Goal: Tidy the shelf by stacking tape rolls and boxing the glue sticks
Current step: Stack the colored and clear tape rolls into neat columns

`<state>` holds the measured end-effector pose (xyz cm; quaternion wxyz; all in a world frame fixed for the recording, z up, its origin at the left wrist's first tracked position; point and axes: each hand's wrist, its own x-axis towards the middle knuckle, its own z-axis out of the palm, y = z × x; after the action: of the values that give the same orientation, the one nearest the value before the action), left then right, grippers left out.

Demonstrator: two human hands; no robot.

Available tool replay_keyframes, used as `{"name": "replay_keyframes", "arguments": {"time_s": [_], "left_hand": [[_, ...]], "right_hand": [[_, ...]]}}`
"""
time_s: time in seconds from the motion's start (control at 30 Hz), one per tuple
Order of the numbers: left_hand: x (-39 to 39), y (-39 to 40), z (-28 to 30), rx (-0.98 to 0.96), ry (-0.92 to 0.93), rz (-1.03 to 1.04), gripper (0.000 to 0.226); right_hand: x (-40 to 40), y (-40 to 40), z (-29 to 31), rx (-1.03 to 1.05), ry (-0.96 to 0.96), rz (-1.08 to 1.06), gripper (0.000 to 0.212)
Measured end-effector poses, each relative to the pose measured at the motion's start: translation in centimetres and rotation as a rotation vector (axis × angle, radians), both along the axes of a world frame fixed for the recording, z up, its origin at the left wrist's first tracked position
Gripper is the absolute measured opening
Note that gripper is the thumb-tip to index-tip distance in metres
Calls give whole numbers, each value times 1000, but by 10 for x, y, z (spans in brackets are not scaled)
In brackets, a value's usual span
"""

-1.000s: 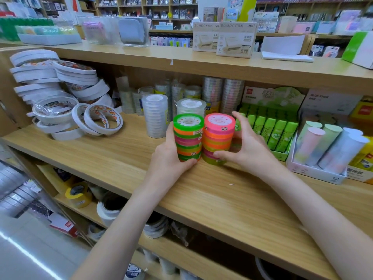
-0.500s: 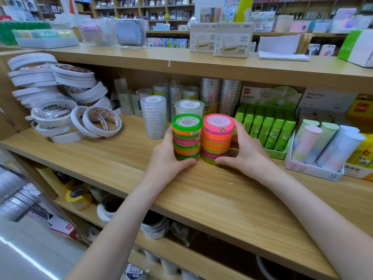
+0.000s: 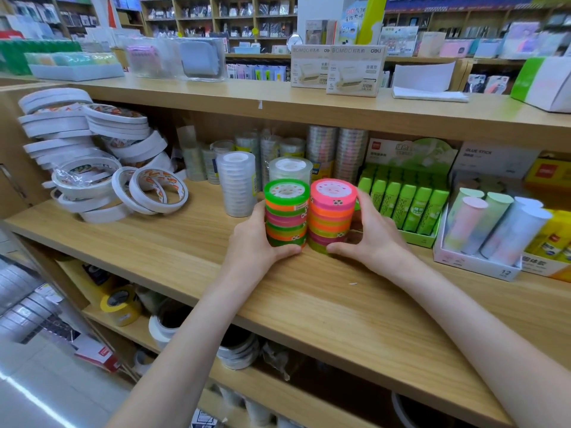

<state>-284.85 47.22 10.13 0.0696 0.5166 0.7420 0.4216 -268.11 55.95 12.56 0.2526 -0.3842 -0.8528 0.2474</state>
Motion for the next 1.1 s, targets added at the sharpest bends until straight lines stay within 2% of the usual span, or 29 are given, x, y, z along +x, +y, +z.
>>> {"name": "replay_keyframes", "arguments": {"time_s": [0.1, 0.2, 0.27, 0.37, 0.47, 0.6, 0.73, 0.83, 0.93, 1.1], "left_hand": [[-1, -2, -2, 2, -81, -101, 105], [-3, -2, 0, 133, -307, -157, 119], [1, -2, 5, 204, -437, -184, 112], [12, -1, 9, 239, -530, -241, 87], [14, 2, 5, 304, -551, -229, 68], [10, 4, 4, 315, -573, -215, 64], [18, 5, -1, 300, -513, -191, 62], [30, 9, -6, 266, -420, -206, 82], [32, 13, -5, 217, -314, -245, 87], [12, 23, 5, 235, -31, -231, 77]], "right_hand": [[1, -1, 2, -43, 6, 32, 105], [3, -1, 5, -111, 159, 89, 99], [2, -4, 7, -169, 232, 127, 85], [-2, -7, 8, -200, 282, 147, 67], [-3, -8, 9, -211, 304, 150, 62], [-4, -8, 8, -214, 306, 135, 64], [-1, -3, 6, -159, 214, 83, 86], [11, 2, 8, -97, 113, 9, 105], [25, 0, 5, -44, 68, -118, 106], [18, -11, 0, -22, 149, -250, 104]]}}
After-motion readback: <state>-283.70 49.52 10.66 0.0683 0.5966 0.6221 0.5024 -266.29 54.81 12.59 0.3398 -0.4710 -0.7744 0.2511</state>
